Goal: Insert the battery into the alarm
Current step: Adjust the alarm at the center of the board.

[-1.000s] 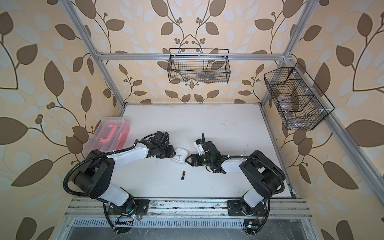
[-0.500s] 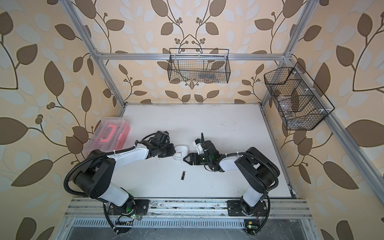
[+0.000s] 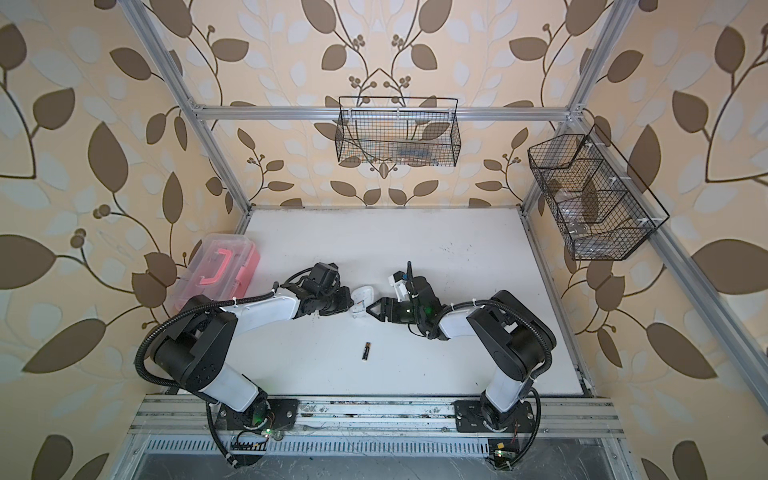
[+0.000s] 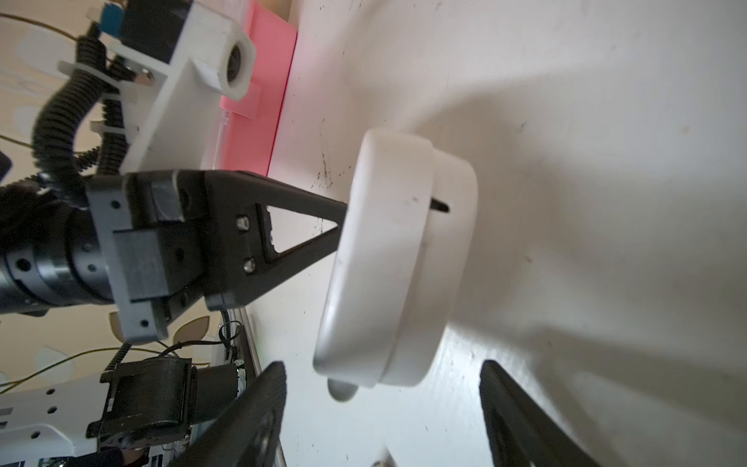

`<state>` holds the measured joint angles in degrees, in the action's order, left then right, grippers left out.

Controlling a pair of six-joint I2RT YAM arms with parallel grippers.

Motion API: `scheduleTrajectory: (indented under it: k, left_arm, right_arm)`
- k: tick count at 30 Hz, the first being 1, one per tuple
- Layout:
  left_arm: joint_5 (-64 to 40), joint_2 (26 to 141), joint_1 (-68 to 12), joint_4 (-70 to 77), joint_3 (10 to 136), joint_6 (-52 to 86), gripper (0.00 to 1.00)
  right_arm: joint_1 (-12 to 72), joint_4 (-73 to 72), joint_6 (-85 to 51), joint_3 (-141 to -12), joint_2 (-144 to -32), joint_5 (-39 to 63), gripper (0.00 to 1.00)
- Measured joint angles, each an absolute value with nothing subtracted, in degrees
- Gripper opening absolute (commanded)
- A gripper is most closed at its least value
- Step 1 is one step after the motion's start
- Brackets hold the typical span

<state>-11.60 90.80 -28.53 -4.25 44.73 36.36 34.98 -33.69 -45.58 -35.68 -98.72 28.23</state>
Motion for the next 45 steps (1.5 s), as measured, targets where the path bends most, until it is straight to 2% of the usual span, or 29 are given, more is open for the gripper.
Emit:
scheduleTrajectory:
  k: [9,17,28,32,34,38,45]
  left_arm:
    - [-12.01,91.42,-28.53,-2.92,44.73,36.58,0.07]
    - [-12.01,91.46,-28.53,-2.79,44.73,36.62,0.07]
    - [-12.08,91.46,-28.71,-2.79,45.01,36.75,0.11]
    - [-12.21,91.46,-29.02,-3.05,45.15,36.6,0.16]
    - [-12.69,91.46,-29.3,-3.01,45.28,36.53,0.27]
    - [-13.39,90.96,-29.32,-2.55,45.39,36.47,0.4]
    - [-13.5,86.08,-29.32,-1.28,46.28,36.21,0.52]
  right_arm:
    - [34.7,-37.1,-48.49,-38.89,-103.31,29.12,0.66]
    - [34.72,-35.77,-49.1,-39.64,-103.59,29.21,0.48]
    - [34.7,-29.89,-47.64,-41.76,-102.3,28.1,0.3]
    - [34.7,-26.61,-45.78,-42.11,-100.79,27.38,0.29]
    - [34.48,-24.67,-44.6,-42.13,-99.55,26.79,0.29]
    - [32.93,-20.97,-42.26,-42.13,-96.6,25.58,0.28]
    - [28.49,-11.6,-35.44,-43.2,-90.65,21.71,0.28]
